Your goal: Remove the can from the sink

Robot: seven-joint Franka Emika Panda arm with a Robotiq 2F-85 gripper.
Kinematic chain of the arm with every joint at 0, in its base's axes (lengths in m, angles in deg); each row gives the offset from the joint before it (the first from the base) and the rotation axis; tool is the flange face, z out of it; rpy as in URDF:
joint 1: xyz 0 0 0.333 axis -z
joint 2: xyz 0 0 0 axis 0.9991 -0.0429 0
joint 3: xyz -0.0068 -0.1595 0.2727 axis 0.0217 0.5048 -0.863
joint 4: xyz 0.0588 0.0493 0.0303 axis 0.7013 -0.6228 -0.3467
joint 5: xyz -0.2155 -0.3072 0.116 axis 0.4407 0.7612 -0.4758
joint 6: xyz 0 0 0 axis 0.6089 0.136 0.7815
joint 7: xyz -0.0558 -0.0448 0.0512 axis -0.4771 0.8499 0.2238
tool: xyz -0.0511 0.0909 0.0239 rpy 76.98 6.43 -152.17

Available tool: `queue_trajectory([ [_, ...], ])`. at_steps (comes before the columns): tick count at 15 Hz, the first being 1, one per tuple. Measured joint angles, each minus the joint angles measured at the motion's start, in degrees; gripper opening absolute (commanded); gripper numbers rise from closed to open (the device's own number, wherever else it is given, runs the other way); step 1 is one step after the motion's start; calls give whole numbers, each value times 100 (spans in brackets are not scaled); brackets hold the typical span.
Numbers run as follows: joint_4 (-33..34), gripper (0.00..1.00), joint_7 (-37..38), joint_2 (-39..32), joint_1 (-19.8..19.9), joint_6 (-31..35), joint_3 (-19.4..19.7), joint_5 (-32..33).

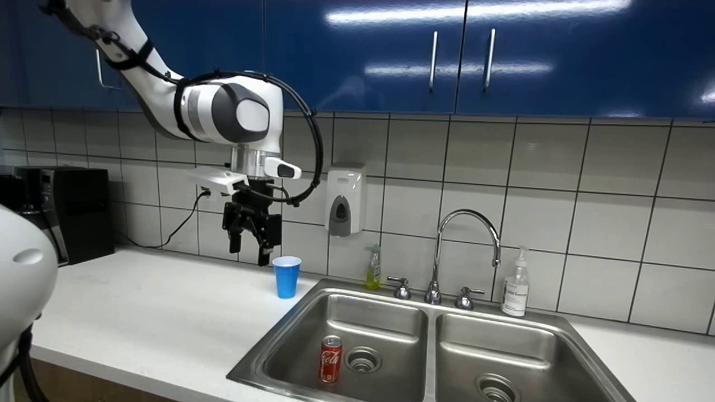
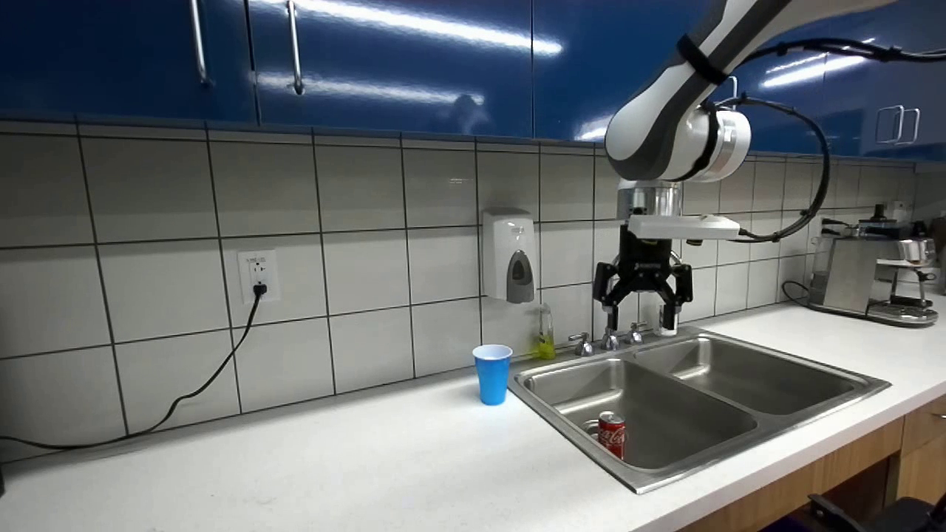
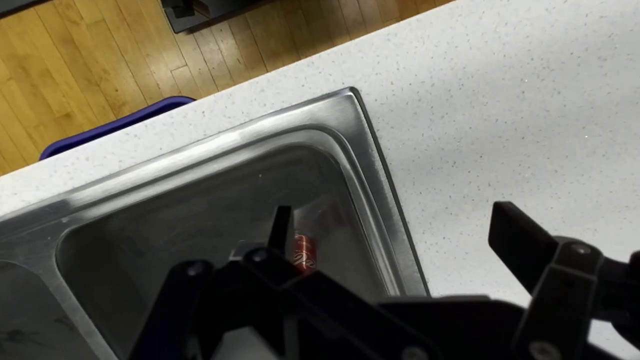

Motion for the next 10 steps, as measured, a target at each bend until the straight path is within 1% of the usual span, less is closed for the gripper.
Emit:
queue_trajectory([
  [5,54,100,0,-873,1,1003,26,0],
  [10,397,100,103,-1844,32,1659,184,208],
])
